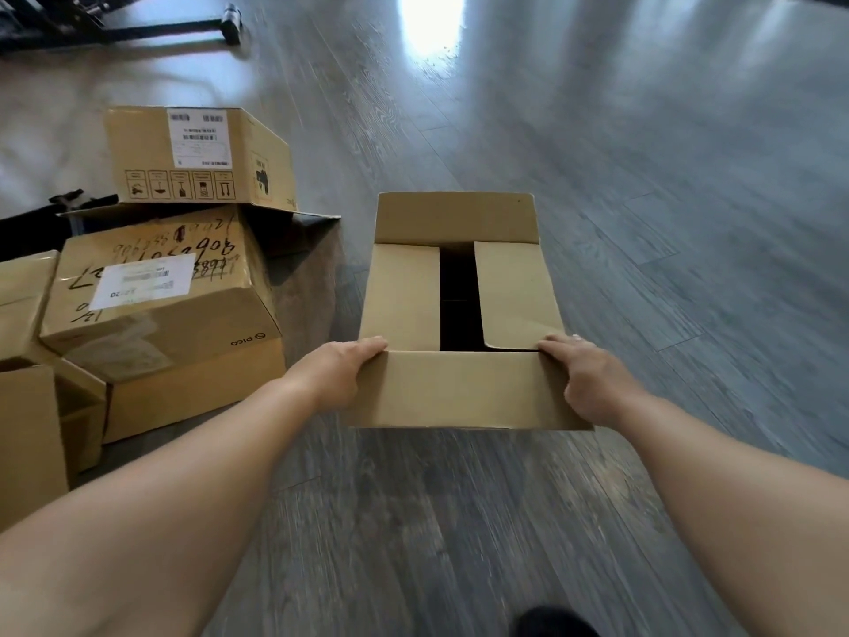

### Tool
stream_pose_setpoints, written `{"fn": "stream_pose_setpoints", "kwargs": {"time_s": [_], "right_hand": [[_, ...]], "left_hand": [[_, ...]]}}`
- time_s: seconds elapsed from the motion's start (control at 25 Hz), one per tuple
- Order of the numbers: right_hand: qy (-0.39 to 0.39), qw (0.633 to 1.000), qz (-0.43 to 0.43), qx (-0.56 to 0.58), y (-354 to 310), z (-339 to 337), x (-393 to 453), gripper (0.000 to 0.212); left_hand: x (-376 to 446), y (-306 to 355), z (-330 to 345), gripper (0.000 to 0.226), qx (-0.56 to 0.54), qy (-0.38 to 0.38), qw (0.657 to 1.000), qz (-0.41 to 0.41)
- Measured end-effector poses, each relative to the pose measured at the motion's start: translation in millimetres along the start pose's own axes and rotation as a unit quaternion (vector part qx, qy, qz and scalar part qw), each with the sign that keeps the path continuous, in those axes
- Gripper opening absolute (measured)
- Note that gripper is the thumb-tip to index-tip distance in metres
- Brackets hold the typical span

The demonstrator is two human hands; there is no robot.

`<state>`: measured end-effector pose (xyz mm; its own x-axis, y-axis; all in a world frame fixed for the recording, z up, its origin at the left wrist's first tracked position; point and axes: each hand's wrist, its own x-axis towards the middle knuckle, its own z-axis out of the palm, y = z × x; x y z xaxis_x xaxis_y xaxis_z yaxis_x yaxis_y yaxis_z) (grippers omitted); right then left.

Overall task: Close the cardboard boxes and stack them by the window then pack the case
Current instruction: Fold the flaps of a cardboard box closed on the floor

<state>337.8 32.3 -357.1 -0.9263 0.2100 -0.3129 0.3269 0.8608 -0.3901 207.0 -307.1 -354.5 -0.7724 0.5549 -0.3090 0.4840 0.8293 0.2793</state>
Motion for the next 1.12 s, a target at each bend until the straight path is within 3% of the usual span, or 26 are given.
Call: {"fn": "stream_pose_setpoints", "kwargs": {"time_s": [0.12, 0.2, 0.36, 0.48, 0.68, 0.8, 0.88, 1.0, 1.12], "right_hand": [[-0.009, 1.000, -0.008, -0.002, 16, -6, -1, 0.081], [-0.009, 0.999, -0.032, 0.027, 28, -12, -2, 0.071], [-0.041, 0.989, -0.061, 0.125, 39, -20, 1, 0.046], [0.026, 0.972, -0.014, 0.234, 31, -19, 7, 0.014], [0.200, 0.942, 0.100, 0.253, 3, -10, 19, 0.014], [0.211, 0.939, 0.132, 0.237, -13, -4, 24, 0.059], [0.198, 0.951, 0.123, 0.204, -15, -2, 27, 0.068], [0.168, 0.972, 0.111, 0.121, -12, 0, 23, 0.066], [0.153, 0.982, 0.060, 0.089, -7, 10, 9, 0.032]], "left_hand": [[4, -5, -6, 0.076, 0.053, -0.009, 0.997, 0.050], [3, -10, -9, 0.070, 0.038, -0.003, 0.998, 0.055], [-4, -21, -19, 0.046, -0.154, -0.040, 0.987, -0.003], [-3, -13, -25, 0.031, -0.235, -0.010, 0.971, -0.040], [14, 19, -14, 0.031, -0.253, 0.133, 0.950, -0.125], [24, 31, -5, 0.051, -0.190, 0.116, 0.962, -0.155], [27, 32, -1, 0.059, -0.159, 0.100, 0.970, -0.156], [26, 25, 0, 0.054, -0.166, 0.113, 0.968, -0.153], [15, 13, 1, 0.064, -0.115, 0.097, 0.974, -0.171]]}}
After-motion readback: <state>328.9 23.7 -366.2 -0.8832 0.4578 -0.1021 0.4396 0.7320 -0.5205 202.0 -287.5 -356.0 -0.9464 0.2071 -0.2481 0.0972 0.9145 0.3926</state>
